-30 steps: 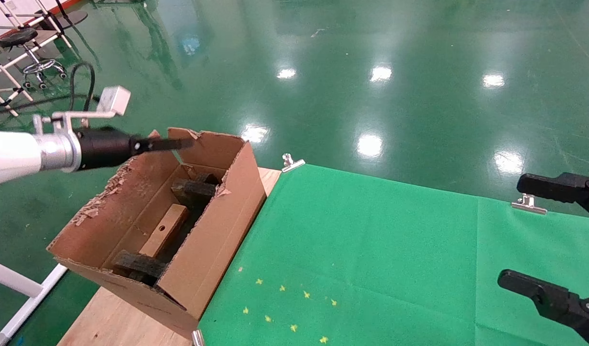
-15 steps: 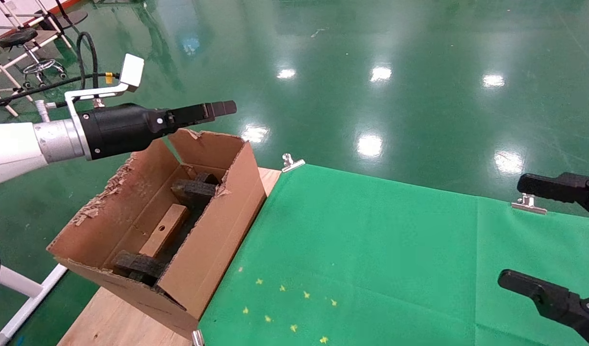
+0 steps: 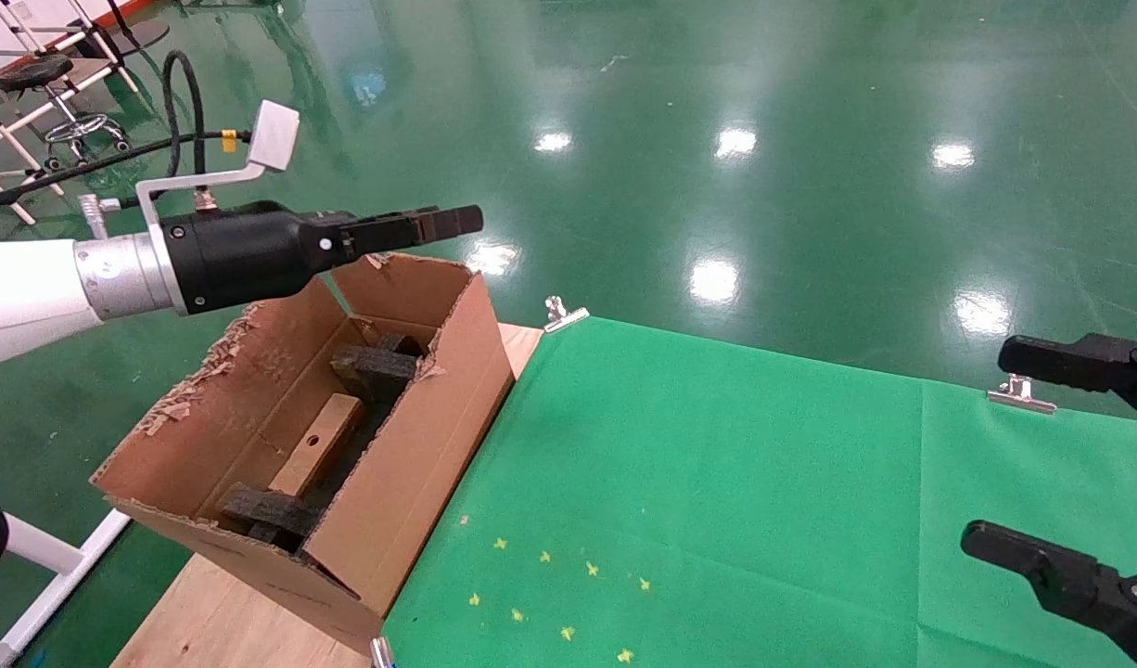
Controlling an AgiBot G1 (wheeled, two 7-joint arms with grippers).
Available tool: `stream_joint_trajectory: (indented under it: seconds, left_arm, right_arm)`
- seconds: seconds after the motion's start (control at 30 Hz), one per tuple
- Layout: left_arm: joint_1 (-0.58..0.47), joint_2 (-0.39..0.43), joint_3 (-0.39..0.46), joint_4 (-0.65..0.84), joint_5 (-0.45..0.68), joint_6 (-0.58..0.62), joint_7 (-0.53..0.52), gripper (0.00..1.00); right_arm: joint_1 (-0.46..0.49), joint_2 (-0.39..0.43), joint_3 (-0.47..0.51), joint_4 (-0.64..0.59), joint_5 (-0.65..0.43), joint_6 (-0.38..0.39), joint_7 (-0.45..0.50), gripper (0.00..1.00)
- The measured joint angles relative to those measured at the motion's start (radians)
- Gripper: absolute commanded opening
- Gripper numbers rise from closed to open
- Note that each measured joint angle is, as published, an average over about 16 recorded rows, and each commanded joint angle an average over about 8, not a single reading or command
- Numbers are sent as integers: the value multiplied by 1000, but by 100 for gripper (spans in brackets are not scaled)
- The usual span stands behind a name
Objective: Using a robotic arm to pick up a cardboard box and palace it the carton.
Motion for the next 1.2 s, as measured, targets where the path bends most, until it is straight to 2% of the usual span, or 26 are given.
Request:
stream_joint_trajectory:
  seconds: [1.2]
  left_arm:
    - [359,-59,-103,-670,-291,64,202,100]
  right_arm:
    - [0,0,0,0,0,0,0,100]
